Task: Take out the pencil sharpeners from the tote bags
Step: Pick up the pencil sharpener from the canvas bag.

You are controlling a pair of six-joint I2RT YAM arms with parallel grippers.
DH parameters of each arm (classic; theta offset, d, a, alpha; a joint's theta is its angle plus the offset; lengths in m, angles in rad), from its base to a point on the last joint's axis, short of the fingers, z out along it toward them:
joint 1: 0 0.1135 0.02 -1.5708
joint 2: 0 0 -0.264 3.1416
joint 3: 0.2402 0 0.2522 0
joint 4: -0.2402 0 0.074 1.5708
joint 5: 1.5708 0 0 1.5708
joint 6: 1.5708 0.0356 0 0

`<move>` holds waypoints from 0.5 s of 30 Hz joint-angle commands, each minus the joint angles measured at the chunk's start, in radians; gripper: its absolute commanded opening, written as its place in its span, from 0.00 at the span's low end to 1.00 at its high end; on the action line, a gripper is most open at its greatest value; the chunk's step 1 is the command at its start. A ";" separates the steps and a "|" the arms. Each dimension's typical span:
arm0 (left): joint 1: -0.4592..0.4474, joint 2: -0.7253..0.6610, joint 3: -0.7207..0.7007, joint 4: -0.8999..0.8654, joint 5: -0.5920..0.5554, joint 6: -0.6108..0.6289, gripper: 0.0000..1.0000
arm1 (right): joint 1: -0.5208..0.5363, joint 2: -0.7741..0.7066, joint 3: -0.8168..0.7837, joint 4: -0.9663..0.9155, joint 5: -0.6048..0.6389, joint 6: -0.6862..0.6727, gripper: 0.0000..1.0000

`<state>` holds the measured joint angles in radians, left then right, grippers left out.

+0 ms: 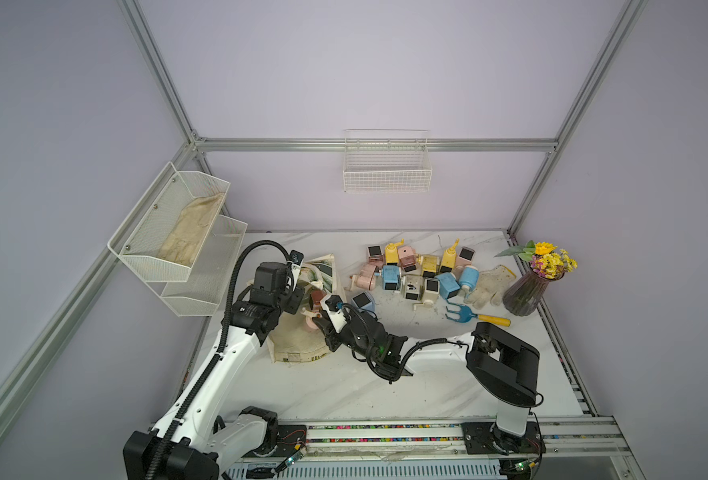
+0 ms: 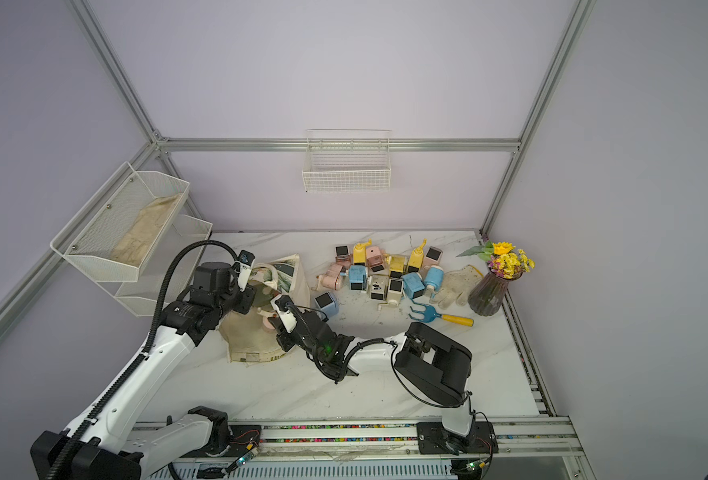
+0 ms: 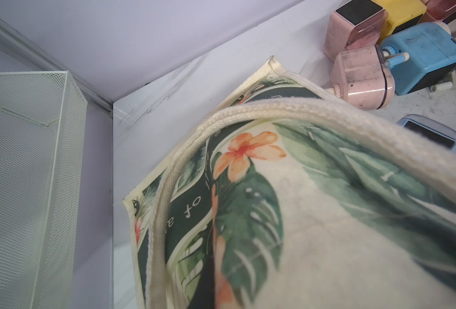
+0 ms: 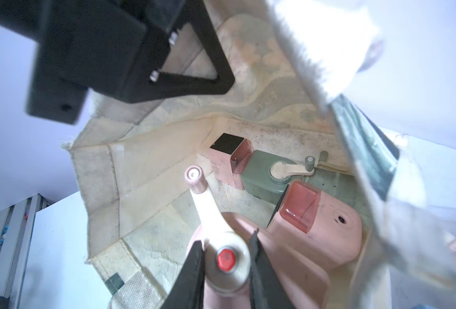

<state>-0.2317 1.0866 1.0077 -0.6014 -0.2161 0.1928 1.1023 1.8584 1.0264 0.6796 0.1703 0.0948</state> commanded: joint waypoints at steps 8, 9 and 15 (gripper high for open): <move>-0.001 -0.002 0.067 0.032 -0.016 -0.033 0.00 | 0.000 -0.238 -0.125 -0.012 -0.082 -0.012 0.00; -0.001 -0.001 0.068 0.032 -0.016 -0.033 0.00 | 0.002 -0.270 -0.144 -0.016 -0.091 -0.012 0.00; -0.001 0.001 0.072 0.028 -0.020 -0.034 0.00 | -0.005 -0.459 -0.211 -0.096 -0.054 0.001 0.00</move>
<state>-0.2317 1.0893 1.0077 -0.6018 -0.2173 0.1928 1.1015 1.4822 0.8230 0.5991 0.0986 0.0956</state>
